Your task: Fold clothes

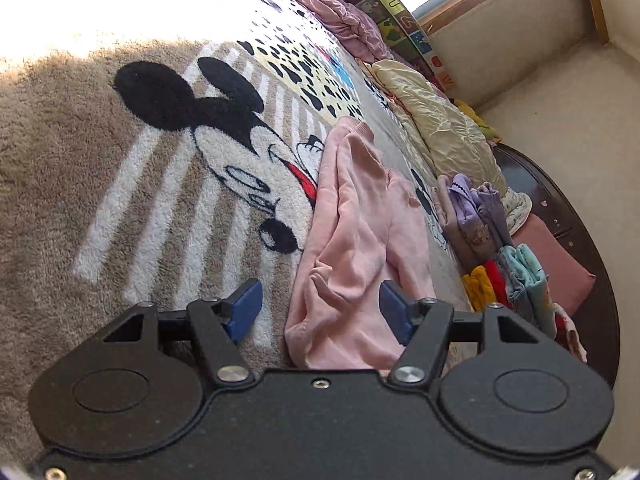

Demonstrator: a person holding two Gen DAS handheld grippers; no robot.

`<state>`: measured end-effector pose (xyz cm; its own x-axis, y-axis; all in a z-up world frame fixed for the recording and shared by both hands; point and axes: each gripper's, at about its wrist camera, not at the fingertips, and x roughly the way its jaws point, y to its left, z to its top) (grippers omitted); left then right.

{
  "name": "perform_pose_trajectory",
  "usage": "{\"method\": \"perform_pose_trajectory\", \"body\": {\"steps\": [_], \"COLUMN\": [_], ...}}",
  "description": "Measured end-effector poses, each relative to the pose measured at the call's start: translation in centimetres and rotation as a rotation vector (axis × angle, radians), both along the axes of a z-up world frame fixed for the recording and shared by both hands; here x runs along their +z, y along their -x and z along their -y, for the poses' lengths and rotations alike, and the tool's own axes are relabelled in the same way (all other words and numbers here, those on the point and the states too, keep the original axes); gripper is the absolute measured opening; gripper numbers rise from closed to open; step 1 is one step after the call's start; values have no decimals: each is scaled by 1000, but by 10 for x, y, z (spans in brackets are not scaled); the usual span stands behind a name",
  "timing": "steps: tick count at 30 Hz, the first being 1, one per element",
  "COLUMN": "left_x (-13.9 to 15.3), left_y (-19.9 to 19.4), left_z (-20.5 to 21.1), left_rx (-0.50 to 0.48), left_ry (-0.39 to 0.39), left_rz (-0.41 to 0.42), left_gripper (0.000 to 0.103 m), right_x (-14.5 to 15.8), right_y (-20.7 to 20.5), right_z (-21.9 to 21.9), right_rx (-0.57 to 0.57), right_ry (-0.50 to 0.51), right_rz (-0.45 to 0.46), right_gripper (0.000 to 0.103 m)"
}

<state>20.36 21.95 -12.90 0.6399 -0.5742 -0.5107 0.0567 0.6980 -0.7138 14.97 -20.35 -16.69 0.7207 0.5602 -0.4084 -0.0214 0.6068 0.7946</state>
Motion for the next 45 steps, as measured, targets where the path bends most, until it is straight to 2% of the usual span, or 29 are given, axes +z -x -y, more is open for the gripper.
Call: {"method": "perform_pose_trajectory", "body": {"steps": [1, 2, 3, 6, 7, 9, 11, 12, 14, 20, 22, 24, 25, 27, 28, 30, 31, 32, 33, 34, 35, 36, 38, 39, 40, 42, 43, 44, 45], "left_x": [-1, -3, -6, -7, -10, -13, -13, -12, -9, 3, 6, 6, 4, 2, 7, 18, 23, 27, 32, 36, 33, 30, 15, 8, -4, -24, -32, -37, -35], "left_y": [1, 1, 2, 7, 9, 14, 19, 22, 28, 58, 72, 86, 91, 100, 105, 116, 124, 133, 142, 151, 156, 162, 166, 167, 169, 171, 171, 170, 169], "left_z": [2, 5, 9, 18, 18, 19, 23, 26, 36, 68, 73, 83, 88, 96, 94, 91, 97, 104, 112, 119, 129, 140, 156, 164, 170, 179, 183, 185, 184], "left_rx": [1, 0, -2, 8, 18, 38, 47, 46, 32, -15, -48, -98, -129, -180, -178, -170, -188, -207, -227, -246, -298, -355, -448, -494, -533, -580, -584, -561, -543], "left_ry": [-1, -3, -6, -43, -48, -45, -47, -52, -69, -107, -88, -105, -139, -200, -223, -271, -368, -475, -581, -688, -782, -875, -1013, -1080, -1168, -1318, -1374, -1404, -1381], "left_rz": [-2, -17, -33, -16, -18, -19, -15, -10, -2, 23, 28, 24, 22, 34, 88, 204, 286, 371, 455, 540, 591, 638, 677, 695, 715, 741, 745, 736, 741], "left_gripper": [55, 35, 29, 24, 18, 13, 10, 9, 7, 6, 6, 6, 7, 22, 34, 37, 38, 40, 42, 49, 55, 55, 61, 61, 62, 62, 63, 63, 63], "right_x": [0, 1, 1, 0, -1, -3, -8, -12, -15, 3, 12, 19, 21, 21, 20, 21, 24, 30, 37, 45, 52, 61, 73, 77, 75, 66, 58, 51, 44], "right_y": [0, 0, 1, 1, 0, -5, -9, -10, -11, -9, -5, 1, 3, 10, 13, 23, 29, 37, 43, 50, 54, 62, 69, 74, 78, 86, 94, 94, 88], "right_z": [-5, -11, -18, -33, -35, -43, -49, -48, -47, -25, -8, 11, 19, 27, 31, 39, 43, 47, 48, 48, 46, 44, 27, 16, 4, -14, -17, -20, -21], "right_rx": [12, 23, 33, 29, 15, 4, -10, -21, -28, 1, 13, 28, 37, 74, 97, 124, 130, 134, 149, 166, 196, 246, 343, 417, 480, 585, 630, 648, 653], "right_ry": [-1, 0, 9, 36, 24, 33, 39, 17, -4, -10, 5, 33, 52, 133, 176, 228, 242, 267, 318, 370, 433, 530, 724, 854, 970, 1167, 1254, 1288, 1286], "right_rz": [-7, -13, -10, 23, 27, 27, 13, 5, 2, 48, 65, 67, 63, 39, 24, 26, 41, 74, 118, 162, 208, 266, 369, 441, 496, 584, 626, 628, 595], "right_gripper": [68, 68, 68, 68, 68, 57, 23, 15, 13, 12, 12, 12, 12, 12, 13, 18, 21, 31, 34, 34, 34, 34, 44, 49, 58, 59, 59, 59, 59]}}
